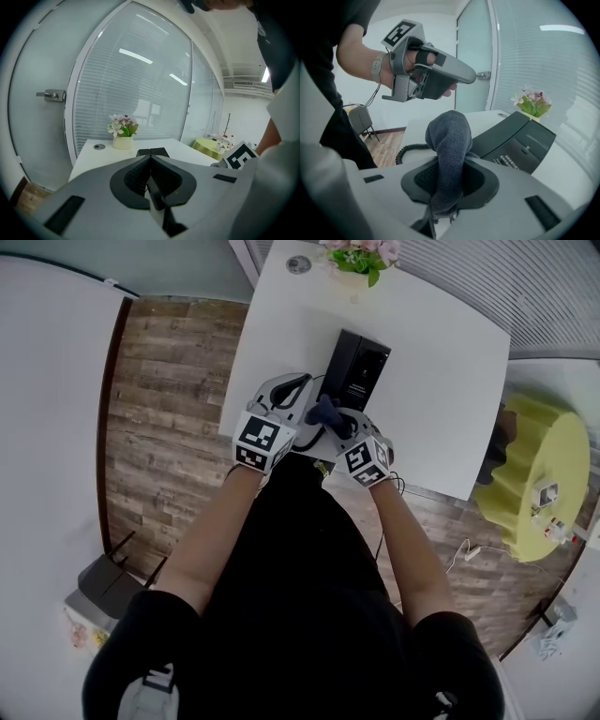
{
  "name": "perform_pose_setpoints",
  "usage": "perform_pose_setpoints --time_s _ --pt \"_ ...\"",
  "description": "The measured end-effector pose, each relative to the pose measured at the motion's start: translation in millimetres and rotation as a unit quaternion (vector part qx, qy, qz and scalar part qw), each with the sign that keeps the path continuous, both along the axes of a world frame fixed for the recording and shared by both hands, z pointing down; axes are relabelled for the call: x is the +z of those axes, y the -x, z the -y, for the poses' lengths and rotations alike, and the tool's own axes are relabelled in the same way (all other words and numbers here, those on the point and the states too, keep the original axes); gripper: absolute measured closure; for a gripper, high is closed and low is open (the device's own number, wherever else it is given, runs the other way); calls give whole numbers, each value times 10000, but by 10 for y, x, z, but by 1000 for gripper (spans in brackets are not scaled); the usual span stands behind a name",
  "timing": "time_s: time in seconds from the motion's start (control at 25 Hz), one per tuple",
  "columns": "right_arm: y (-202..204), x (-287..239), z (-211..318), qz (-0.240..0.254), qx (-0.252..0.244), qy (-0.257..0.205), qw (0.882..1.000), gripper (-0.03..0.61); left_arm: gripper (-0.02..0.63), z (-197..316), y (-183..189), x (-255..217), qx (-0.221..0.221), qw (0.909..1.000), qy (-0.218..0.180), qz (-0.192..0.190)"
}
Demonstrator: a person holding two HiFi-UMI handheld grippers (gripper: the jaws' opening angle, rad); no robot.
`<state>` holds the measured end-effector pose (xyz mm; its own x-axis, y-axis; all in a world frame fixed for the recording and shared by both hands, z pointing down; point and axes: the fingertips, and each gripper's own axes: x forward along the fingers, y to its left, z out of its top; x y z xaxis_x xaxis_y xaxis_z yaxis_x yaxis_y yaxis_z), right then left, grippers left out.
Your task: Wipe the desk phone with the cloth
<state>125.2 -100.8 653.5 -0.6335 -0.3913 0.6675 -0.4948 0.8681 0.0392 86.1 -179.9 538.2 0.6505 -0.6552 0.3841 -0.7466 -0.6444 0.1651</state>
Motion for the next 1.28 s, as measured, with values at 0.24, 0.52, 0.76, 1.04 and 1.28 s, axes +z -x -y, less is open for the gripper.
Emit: perform_pose_setpoints --time_s 0.24,0.52,0.76,1.04,1.28 --pt "-276 -631 128 955 814 -109 9920 480 603 -24 88 -430 -67 9994 -309 -114" --pt "-512 -1798 179 2027 1297 -701 9681 480 603 -275 17 -1048 191 9970 -618 -418" --pt "-627 -2772 127 2605 1347 -1228 9481 480 603 -492 -178 -1712 638 9914 -988 -577" --pt "-731 -3560 93 2753 1254 -1931 9334 480 603 -552 -427 -2294 928 9853 -1191 -793" --pt "-865 -3861 133 2824 1274 -2155 9261 480 603 -521 -619 -2534 1178 9800 -1382 -815"
